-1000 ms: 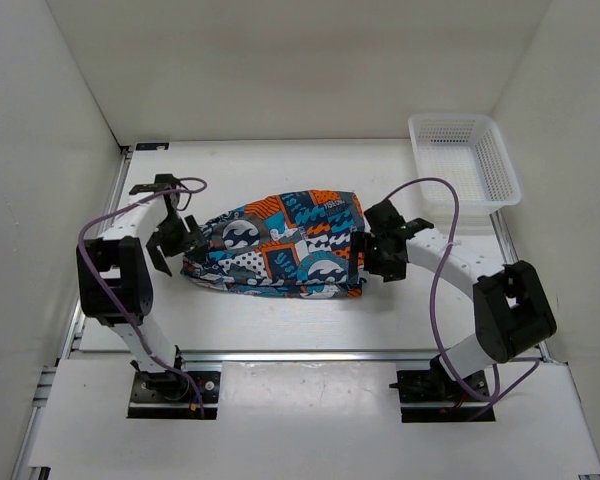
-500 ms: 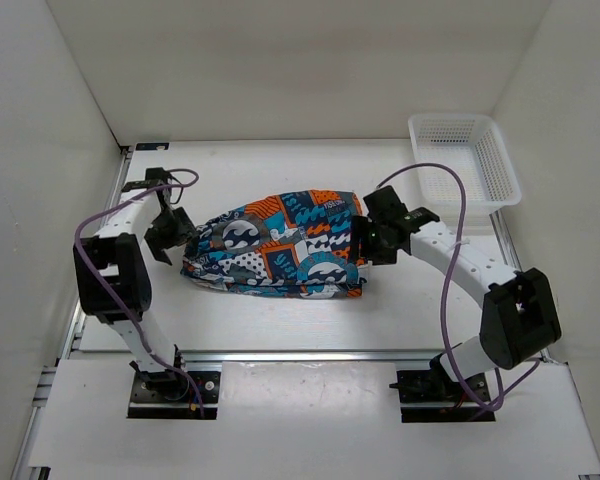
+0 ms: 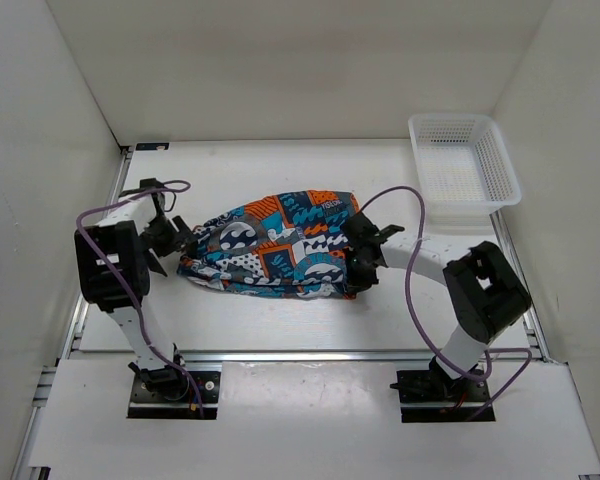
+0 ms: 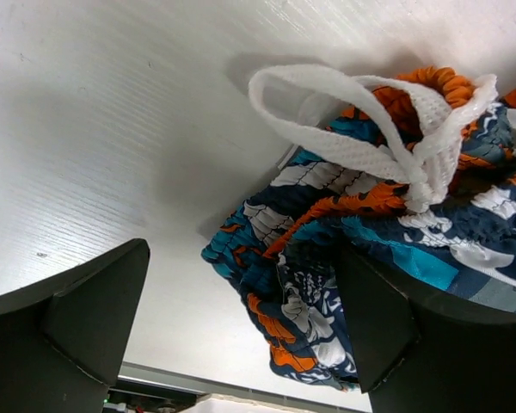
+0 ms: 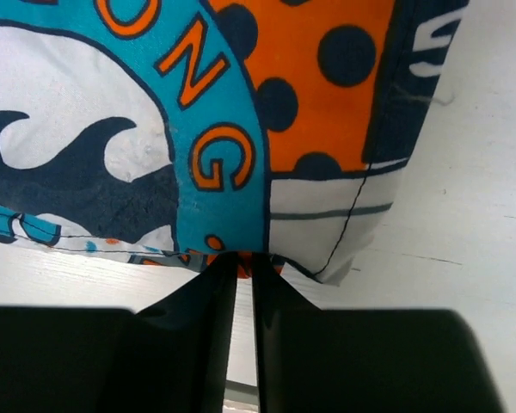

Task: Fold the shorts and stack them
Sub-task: Fold the shorts

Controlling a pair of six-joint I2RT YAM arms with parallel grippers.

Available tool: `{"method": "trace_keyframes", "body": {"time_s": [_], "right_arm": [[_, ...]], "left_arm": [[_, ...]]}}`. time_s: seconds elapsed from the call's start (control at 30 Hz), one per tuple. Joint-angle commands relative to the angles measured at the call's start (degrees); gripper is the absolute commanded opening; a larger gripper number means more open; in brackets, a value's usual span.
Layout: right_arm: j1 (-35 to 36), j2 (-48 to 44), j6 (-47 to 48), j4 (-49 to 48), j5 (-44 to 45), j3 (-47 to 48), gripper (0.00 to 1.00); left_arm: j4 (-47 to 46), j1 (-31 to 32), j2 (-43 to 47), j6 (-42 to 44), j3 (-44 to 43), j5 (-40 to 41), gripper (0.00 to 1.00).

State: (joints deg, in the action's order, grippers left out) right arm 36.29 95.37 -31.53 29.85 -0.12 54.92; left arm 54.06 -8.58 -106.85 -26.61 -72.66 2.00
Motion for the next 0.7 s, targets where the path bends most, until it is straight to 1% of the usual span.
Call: {"method": "trace_keyframes", "body": {"time_s": [0.0, 0.07, 0.1, 0.13, 0.17, 0.2, 0.23, 0.3, 0.33, 0.4, 0.43, 0.47, 0.5, 0.53, 0.57, 0.6, 0.63, 0.67], "right_arm": [[0.5, 0.6, 1.4, 1.2, 2.0, 2.2, 0.15], [0.5, -3.9, 1.4, 3.3, 3.8, 3.7, 0.15], [0.5, -5.4, 1.4, 4.0, 4.7, 4.2, 0.19], [0.5, -8.0, 1.4, 4.6, 5.8, 4.8, 0.34], [0.5, -8.8, 1.4, 5.2, 6.9, 5.4, 0.44], [0.5, -9.3, 0.7, 6.4, 9.0, 6.4, 0.5], [0.5, -9.3, 0.1, 6.4, 9.0, 6.4, 0.54], [-1.5, -9.3, -1.3, 6.4, 9.5, 6.4, 0.54], [-2.2, -8.7, -1.3, 6.4, 9.5, 6.4, 0.54], [-3.3, -7.8, -2.0, 5.3, 8.2, 6.4, 0.54], [-3.3, -6.3, -2.6, 4.2, 8.2, 6.4, 0.56], [-3.3, -5.1, -2.6, 4.2, 7.7, 7.0, 0.62], [-3.3, -2.7, -2.6, 4.2, 7.7, 7.5, 0.64], [-3.3, -1.7, -3.2, 4.2, 7.7, 8.0, 0.64], [-3.3, -1.0, -3.8, 4.2, 7.7, 8.0, 0.65], [-3.3, -0.5, -3.8, 4.2, 7.7, 8.0, 0.65], [-3.3, 0.2, -4.6, 3.3, 7.7, 7.2, 0.65], [-3.3, 0.2, -4.6, 2.7, 7.0, 7.2, 0.6]], "left_arm": [[-1.5, -1.3, 3.5, -0.2, 1.2, -1.6, 1.0], [-1.5, -1.3, 5.8, -0.2, 2.0, -1.6, 0.99], [-1.5, -1.3, 7.6, -0.2, 2.0, -1.6, 0.99], [-1.5, -1.3, 8.5, -0.2, 2.6, -1.6, 0.99], [-1.5, -1.3, 9.2, -0.2, 3.5, -2.3, 0.99], [-1.5, -1.3, 9.7, -0.2, 3.5, -2.3, 0.97], [-1.5, -1.3, 10.3, -0.2, 4.3, -2.8, 0.96], [-1.5, -1.3, 10.3, -0.7, 5.0, -3.3, 0.93], [-1.5, -1.3, 9.7, -0.7, 5.0, -3.3, 0.87], [-1.5, -1.3, 9.7, -0.7, 5.5, -3.3, 0.84], [-1.5, -1.3, 9.7, -0.7, 5.5, -3.3, 0.84], [-1.5, -1.3, 9.7, -0.7, 5.5, -3.3, 0.81], [-1.5, -1.3, 9.7, -0.7, 5.5, -3.3, 0.78], [-1.5, -1.3, 9.7, -0.7, 5.5, -3.3, 0.74], [-1.5, -1.3, 9.7, -0.2, 5.5, -3.3, 0.69], [-1.5, -1.3, 9.7, -0.2, 5.0, -3.3, 0.57], [-1.5, -1.3, 9.7, -0.2, 5.0, -3.3, 0.48], [-1.5, -1.3, 9.7, -0.2, 5.0, -3.3, 0.41]]}}
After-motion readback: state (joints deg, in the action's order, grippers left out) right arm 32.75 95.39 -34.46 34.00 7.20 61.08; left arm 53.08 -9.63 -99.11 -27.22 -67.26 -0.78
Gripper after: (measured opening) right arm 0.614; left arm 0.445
